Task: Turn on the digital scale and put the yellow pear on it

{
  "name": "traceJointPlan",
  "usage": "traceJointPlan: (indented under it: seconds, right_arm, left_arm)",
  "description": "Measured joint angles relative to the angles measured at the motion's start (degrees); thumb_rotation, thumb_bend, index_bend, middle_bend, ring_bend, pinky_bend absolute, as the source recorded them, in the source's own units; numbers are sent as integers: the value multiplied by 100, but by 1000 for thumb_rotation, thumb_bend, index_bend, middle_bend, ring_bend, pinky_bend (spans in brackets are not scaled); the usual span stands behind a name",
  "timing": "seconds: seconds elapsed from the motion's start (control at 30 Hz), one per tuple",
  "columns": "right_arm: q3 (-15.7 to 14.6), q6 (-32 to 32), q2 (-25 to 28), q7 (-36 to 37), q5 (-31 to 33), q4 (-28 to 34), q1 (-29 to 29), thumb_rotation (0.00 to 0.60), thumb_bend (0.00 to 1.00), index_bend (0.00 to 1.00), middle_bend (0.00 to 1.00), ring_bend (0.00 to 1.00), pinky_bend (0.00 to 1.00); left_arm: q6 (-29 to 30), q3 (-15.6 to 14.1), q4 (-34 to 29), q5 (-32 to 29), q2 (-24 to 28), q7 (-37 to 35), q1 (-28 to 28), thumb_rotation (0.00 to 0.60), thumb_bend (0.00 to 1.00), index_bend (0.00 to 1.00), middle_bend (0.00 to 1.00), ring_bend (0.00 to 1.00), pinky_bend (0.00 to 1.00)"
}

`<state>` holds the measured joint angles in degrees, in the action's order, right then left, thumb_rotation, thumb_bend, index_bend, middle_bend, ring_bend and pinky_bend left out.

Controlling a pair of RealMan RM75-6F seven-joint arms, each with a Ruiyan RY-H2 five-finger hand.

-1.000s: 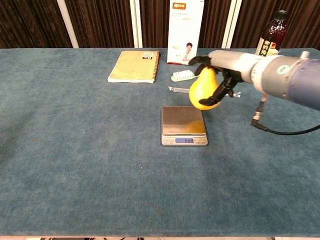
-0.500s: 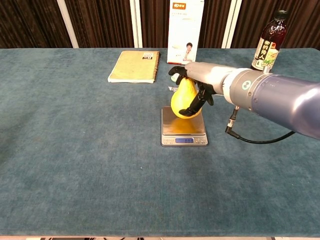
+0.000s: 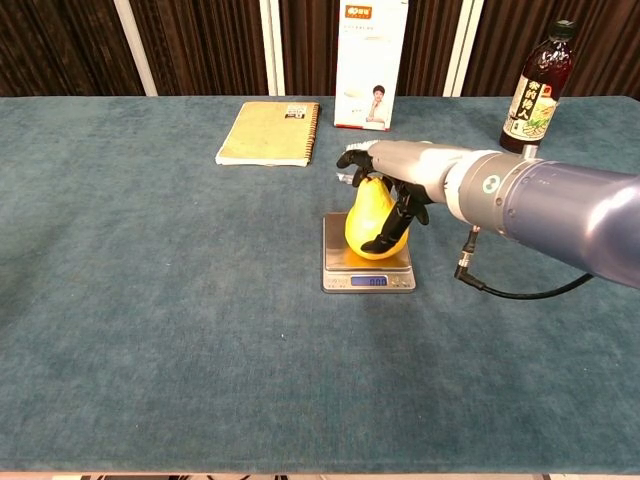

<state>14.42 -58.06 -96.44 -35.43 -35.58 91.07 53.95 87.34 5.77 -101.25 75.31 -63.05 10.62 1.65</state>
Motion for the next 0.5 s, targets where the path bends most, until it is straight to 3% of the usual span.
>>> traceJointPlan:
  seconds: [0.2, 0.5]
  right_arm:
    - [27, 10, 57, 15, 84, 65, 14, 600, 252, 0, 84, 182, 669]
    - [54, -45, 209, 144, 6, 295, -39, 600, 225, 0, 79, 180, 669]
  left_arm:
    - [-18, -7, -6, -10, 16, 10, 3, 600, 104, 66, 0, 0, 0]
    - [-28, -20, -14, -3, 4, 52, 11, 600, 103, 67, 0, 0, 0]
